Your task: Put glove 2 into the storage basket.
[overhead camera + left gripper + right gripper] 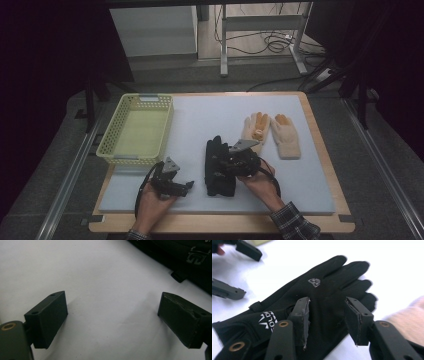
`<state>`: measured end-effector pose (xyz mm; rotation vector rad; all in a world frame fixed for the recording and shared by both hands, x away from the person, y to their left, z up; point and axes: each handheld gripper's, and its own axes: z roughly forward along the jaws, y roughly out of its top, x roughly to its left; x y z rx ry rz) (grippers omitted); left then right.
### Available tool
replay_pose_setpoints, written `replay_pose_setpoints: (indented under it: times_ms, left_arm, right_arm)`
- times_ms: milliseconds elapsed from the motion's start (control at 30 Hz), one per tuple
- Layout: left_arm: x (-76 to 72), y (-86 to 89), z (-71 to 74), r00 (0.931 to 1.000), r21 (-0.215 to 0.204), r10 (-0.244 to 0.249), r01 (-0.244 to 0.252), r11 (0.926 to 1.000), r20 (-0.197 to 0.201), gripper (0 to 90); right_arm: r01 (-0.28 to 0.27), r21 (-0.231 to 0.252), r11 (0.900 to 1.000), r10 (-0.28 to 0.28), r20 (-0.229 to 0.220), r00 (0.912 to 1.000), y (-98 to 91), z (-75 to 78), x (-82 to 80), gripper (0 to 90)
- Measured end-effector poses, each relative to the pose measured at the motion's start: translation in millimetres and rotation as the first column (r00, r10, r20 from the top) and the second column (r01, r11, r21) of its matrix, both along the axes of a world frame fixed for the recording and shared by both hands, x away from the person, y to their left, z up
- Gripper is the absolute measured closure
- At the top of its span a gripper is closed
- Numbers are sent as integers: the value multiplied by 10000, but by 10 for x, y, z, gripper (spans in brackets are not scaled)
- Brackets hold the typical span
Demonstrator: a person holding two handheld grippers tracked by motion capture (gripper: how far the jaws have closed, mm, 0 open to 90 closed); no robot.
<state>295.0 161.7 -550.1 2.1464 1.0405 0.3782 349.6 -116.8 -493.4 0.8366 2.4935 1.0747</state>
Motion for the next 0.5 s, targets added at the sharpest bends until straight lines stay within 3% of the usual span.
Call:
replay_pose_setpoints:
  times_ms: [167,367,500]
  left_arm:
    - [-1,-1,-1,10000,-18,14,-14,10000,-14,92]
    - [-1,-3,-2,10000,-67,35,-35,10000,-15,92]
    - [5,11,1,9999,-193,-31,29,9998,-95,85]
  right_arm:
    - [14,463,9989,-9,-122,9999,-232,75,-39,543]
    - [-148,457,9988,175,-602,9980,-466,-41,-154,774]
    - [-385,586,9975,429,-765,9961,-536,-170,-262,845]
